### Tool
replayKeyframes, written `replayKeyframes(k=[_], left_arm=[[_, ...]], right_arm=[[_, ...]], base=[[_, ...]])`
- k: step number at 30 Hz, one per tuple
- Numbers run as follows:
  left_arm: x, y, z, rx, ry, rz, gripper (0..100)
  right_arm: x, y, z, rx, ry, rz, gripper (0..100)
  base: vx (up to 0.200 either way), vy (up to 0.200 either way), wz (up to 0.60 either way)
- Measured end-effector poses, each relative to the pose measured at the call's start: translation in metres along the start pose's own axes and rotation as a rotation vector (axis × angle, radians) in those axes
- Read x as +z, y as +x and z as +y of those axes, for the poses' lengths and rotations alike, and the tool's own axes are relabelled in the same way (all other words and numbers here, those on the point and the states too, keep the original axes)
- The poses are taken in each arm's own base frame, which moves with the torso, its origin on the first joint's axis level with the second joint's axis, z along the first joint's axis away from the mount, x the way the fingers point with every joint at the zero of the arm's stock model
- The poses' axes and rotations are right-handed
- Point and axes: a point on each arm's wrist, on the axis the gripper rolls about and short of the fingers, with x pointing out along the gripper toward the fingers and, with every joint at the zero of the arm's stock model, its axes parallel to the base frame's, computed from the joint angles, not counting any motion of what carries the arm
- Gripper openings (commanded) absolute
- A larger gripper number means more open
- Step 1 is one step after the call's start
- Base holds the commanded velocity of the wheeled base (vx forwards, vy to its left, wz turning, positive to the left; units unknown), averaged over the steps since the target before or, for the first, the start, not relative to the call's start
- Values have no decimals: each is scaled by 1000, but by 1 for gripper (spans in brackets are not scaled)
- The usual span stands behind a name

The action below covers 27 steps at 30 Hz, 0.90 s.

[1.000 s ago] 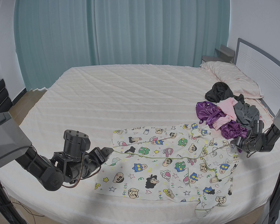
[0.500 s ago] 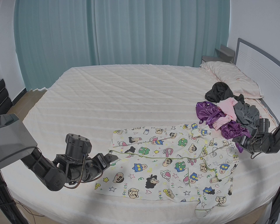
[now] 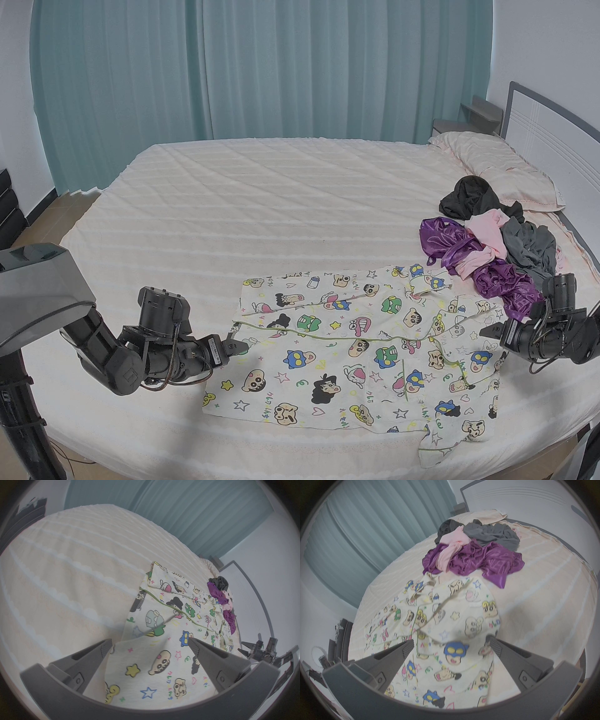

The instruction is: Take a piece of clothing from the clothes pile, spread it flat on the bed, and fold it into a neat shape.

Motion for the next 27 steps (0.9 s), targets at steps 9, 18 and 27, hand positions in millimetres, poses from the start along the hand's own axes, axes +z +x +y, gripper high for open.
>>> replayKeyframes(k=[9,18,27], left_arm=[[2,9,10,17,28,15,100],[-3,15,13,27,32,35,100],[-10,15,12,36,41,49,0]], right_arm=[[-23,-12,3,28,-26,38,100],[-31,-13,5,69,-38,42,100],[-32,-13,6,88,-17,53,100]], base=[[0,0,0],[0,0,0],[0,0,0]])
